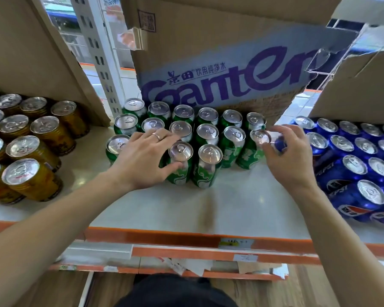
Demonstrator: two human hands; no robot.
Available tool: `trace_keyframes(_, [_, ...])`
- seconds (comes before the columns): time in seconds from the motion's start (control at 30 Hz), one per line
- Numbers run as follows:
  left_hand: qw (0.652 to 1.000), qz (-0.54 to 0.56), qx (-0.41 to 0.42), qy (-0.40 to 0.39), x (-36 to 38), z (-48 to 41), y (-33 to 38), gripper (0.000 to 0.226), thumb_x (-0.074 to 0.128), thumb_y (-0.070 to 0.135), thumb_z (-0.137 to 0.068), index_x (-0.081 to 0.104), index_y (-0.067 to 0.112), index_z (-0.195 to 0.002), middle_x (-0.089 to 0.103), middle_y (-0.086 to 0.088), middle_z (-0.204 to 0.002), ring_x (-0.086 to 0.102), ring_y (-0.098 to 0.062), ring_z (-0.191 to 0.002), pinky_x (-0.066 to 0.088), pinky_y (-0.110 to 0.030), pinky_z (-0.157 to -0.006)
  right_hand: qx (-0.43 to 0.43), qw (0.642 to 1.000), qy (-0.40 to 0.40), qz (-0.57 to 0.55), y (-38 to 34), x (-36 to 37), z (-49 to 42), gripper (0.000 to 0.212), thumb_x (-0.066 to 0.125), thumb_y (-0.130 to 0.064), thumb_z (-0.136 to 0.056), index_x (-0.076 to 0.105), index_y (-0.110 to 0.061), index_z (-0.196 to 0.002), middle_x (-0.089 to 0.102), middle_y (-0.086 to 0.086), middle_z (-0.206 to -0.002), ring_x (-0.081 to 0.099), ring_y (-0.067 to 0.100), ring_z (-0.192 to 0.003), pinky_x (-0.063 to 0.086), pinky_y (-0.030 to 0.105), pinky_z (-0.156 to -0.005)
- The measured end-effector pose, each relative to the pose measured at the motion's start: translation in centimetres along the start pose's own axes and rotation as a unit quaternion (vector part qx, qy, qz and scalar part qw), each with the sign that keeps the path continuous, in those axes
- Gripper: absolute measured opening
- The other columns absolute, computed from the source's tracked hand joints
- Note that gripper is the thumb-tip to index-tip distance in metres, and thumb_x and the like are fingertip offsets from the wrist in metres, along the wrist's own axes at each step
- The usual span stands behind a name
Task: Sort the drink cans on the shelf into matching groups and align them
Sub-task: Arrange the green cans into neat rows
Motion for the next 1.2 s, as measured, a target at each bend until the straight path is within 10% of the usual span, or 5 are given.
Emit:
trace_keyframes(0.17, [0.999, -0.001, -0.023, 0.034, -0.1, 0.3, 0.4, 0.062, 0.045, 0.062, -0.084, 0.059, 0.022, -0.129, 0.062, 0.004, -0.127, 0.056, -0.024, -0.117, 0.035, -0.041, -0.096, 0.079, 0.984, -0.148, 0.056, 4.1, 3.5, -0.9, 0.059, 0.065, -0.018, -0.09, 0.044, -0.011, -0.144, 0.048, 0.014, -0.144, 0.04, 0.03, -0.134, 0.029, 0.033, -0.108])
trace_keyframes(0.4, [0.998, -0.02, -0.057, -0.007, 0.6, -0.2, 0.5, 0.069, 0.041, 0.062, -0.08, 0.055, 0.017, -0.13, 0.062, -0.002, -0.127, 0.055, -0.028, -0.12, 0.036, -0.047, -0.099, 0.103, 0.986, -0.127, -0.014, 4.3, 4.8, -1.1, 0.06, 0.074, -0.023, -0.086, 0.048, -0.014, -0.139, 0.06, 0.003, -0.122, 0.054, 0.023, -0.12, 0.034, 0.021, -0.09])
trace_keyframes(0.73, [0.997, -0.02, -0.071, 0.033, 0.7, 0.4, 0.9, 0.065, 0.038, 0.06, -0.083, 0.056, 0.016, -0.127, 0.061, -0.002, -0.118, 0.054, -0.026, -0.115, 0.034, -0.046, -0.096, 0.044, 0.988, -0.147, 0.002, 3.5, 3.0, 2.0, 0.042, 0.083, -0.026, -0.076, 0.06, -0.024, -0.111, 0.066, -0.003, -0.102, 0.061, 0.018, -0.093, 0.052, 0.041, -0.086])
trace_keyframes(1.2, [0.996, 0.011, -0.06, 0.06, 0.9, 0.7, 1.3, 0.073, 0.046, 0.064, -0.08, 0.046, 0.019, -0.138, 0.051, 0.0, -0.136, 0.044, -0.023, -0.128, 0.022, -0.047, -0.108, 0.015, 0.981, -0.178, -0.07, 0.2, 6.1, 3.3, 0.059, 0.084, -0.027, -0.076, 0.057, -0.024, -0.129, 0.066, -0.005, -0.11, 0.06, 0.016, -0.098, 0.054, 0.041, -0.088])
Point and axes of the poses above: each hand's wrist, its own z-axis away from the middle knuckle, its own x-axis out of the palm, y = z × x, the point moved 10 cm from there along -z, towards the middle knuckle
